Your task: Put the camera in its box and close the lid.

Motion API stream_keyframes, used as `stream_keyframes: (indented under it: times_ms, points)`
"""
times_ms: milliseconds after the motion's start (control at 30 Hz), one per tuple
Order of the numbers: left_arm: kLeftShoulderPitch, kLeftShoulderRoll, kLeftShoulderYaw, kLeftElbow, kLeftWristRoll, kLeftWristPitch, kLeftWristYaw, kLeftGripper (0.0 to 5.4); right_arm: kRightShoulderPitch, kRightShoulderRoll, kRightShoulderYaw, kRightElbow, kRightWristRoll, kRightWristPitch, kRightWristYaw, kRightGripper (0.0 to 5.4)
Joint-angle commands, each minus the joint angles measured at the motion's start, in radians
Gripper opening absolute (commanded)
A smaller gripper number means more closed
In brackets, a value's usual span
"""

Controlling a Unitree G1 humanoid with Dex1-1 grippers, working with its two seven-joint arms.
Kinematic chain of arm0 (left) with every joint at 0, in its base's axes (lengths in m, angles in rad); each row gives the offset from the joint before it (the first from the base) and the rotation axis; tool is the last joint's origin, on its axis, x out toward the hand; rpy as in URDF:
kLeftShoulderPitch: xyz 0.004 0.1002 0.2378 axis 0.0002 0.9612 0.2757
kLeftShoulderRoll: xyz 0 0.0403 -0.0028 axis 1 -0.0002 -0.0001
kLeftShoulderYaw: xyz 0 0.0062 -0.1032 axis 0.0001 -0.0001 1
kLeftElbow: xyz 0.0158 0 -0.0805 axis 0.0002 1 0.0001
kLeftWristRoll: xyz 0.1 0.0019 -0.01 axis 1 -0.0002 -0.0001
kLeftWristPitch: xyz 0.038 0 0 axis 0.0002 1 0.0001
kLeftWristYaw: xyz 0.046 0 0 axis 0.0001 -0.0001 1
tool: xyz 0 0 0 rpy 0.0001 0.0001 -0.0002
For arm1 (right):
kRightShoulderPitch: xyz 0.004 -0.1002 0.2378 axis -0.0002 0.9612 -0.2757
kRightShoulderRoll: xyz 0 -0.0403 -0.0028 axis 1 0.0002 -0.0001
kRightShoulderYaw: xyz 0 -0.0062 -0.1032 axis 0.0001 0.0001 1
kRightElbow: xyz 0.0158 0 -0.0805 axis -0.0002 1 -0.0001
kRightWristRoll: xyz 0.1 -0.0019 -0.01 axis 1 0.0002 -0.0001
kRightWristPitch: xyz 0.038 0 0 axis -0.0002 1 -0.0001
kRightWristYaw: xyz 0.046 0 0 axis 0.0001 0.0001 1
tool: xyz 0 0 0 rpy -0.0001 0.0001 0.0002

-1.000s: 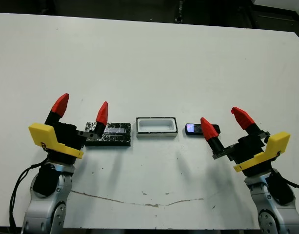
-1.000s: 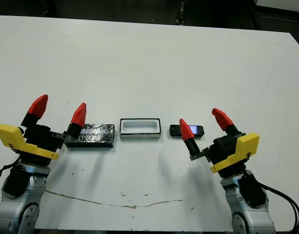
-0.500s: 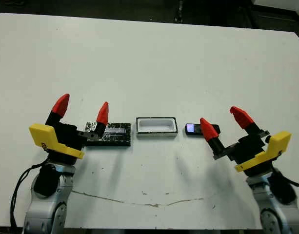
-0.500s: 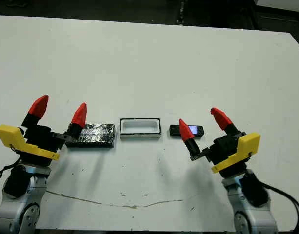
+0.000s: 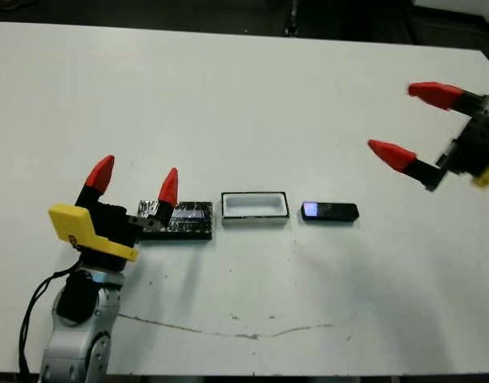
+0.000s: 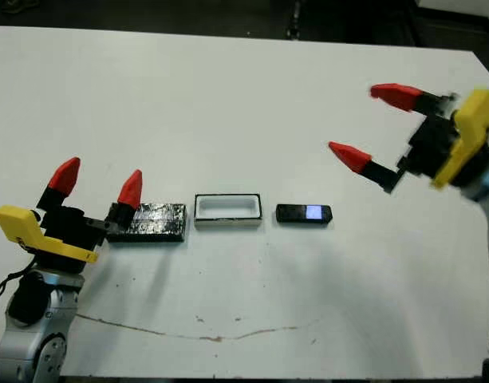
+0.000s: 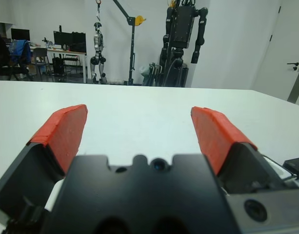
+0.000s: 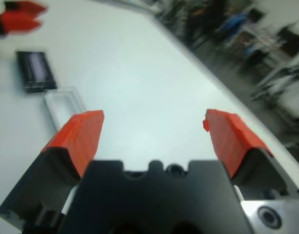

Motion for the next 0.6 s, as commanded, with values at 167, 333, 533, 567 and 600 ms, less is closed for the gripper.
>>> stream_keyframes:
  times_ms: [167, 333, 533, 567, 600]
  points:
    - [0.012, 0.004, 0.002, 0.003, 0.006, 0.001, 0.001, 5.4, -0.192, 0.011, 0.215, 0.204, -0.102, 0.065, 0.294, 5.39]
    - [0.015, -0.001, 0.003, -0.001, 0.004, 0.005, 0.006, 5.4, -0.245, 0.042, 0.282, 0.288, -0.169, 0.032, 0.374, 5.39]
    - [0.015, -0.004, 0.004, 0.004, -0.002, 0.002, 0.004, 5.4, -0.265, 0.059, 0.31, 0.321, -0.222, 0.073, 0.389, 5.39]
    - [0.016, -0.004, 0.004, 0.003, -0.002, 0.004, 0.004, 5.4, -0.266, 0.059, 0.313, 0.321, -0.233, 0.071, 0.386, 5.39]
    - [0.017, -0.003, 0.003, 0.002, -0.001, 0.005, 0.004, 5.4, -0.263, 0.06, 0.313, 0.32, -0.241, 0.067, 0.379, 5.39]
